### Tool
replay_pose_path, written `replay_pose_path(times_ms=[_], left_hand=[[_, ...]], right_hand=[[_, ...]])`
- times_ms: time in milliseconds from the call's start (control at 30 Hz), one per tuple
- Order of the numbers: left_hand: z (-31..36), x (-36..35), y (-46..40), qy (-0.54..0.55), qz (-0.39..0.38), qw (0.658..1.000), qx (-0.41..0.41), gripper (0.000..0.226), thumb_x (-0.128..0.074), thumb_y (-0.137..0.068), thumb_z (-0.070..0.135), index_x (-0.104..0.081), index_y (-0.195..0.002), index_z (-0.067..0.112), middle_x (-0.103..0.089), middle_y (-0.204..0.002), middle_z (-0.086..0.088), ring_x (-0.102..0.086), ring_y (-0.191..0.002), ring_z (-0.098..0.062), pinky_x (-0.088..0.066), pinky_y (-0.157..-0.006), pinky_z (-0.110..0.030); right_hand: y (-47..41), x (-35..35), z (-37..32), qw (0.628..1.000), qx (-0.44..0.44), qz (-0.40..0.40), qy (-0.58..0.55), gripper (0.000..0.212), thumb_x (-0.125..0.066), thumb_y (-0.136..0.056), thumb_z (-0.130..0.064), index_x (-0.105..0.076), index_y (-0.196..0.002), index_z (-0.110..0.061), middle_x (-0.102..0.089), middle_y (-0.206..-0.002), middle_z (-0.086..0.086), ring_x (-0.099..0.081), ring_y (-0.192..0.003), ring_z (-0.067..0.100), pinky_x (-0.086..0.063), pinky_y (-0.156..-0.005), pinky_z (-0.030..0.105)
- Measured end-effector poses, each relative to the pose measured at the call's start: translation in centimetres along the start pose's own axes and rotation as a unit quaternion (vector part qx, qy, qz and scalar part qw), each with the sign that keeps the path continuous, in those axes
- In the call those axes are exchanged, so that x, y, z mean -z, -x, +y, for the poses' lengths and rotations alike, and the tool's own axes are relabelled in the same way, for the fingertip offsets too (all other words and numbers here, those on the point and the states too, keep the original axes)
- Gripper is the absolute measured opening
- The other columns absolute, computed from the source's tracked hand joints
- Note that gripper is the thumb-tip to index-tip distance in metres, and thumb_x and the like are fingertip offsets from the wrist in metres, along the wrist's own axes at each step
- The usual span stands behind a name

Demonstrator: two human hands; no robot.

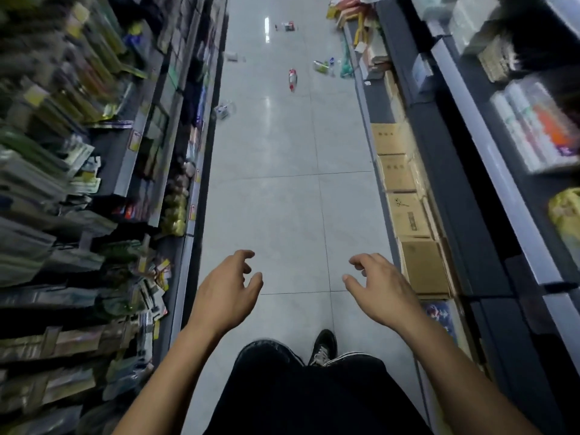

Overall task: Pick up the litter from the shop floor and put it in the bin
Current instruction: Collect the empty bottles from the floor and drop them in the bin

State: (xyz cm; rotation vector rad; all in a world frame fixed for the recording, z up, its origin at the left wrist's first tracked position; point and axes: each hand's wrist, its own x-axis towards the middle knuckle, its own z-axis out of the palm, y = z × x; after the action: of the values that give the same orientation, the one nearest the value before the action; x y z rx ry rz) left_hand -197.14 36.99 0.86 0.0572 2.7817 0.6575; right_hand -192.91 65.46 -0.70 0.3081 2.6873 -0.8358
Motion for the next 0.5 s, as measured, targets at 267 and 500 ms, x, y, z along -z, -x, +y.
replay_pose_path(times_ms=[267, 500], left_hand=[[-2.8, 2.4, -6.8, 0.039, 0.023, 0.994, 0.099, 0.046, -0.05, -0.096, 0.048, -0.045, -0.14, 0.034, -0.061, -0.115, 0.016, -0.061, -0.092, -0.003, -0.054, -0.08, -0.035], [-5.7, 6.1, -18.1, 0.064, 0.031, 0.989, 0.131, 0.045, -0.052, -0.096, 0.045, -0.048, -0.139, 0.032, -0.063, -0.114, 0.015, -0.063, -0.093, -0.005, -0.054, -0.08, -0.036]], right_hand=[[-13.6, 2.7, -6.1, 0.996, 0.074, -0.043, 0.039, 0.046, -0.053, -0.096, -0.048, -0.054, -0.136, -0.025, -0.056, -0.13, -0.006, -0.054, -0.117, 0.012, -0.049, -0.095, 0.035], [-25.2, 3.9, -12.3, 0.993, 0.086, -0.06, 0.048, 0.045, -0.053, -0.096, -0.049, -0.054, -0.135, -0.026, -0.055, -0.128, -0.008, -0.054, -0.117, 0.011, -0.049, -0.095, 0.037]])
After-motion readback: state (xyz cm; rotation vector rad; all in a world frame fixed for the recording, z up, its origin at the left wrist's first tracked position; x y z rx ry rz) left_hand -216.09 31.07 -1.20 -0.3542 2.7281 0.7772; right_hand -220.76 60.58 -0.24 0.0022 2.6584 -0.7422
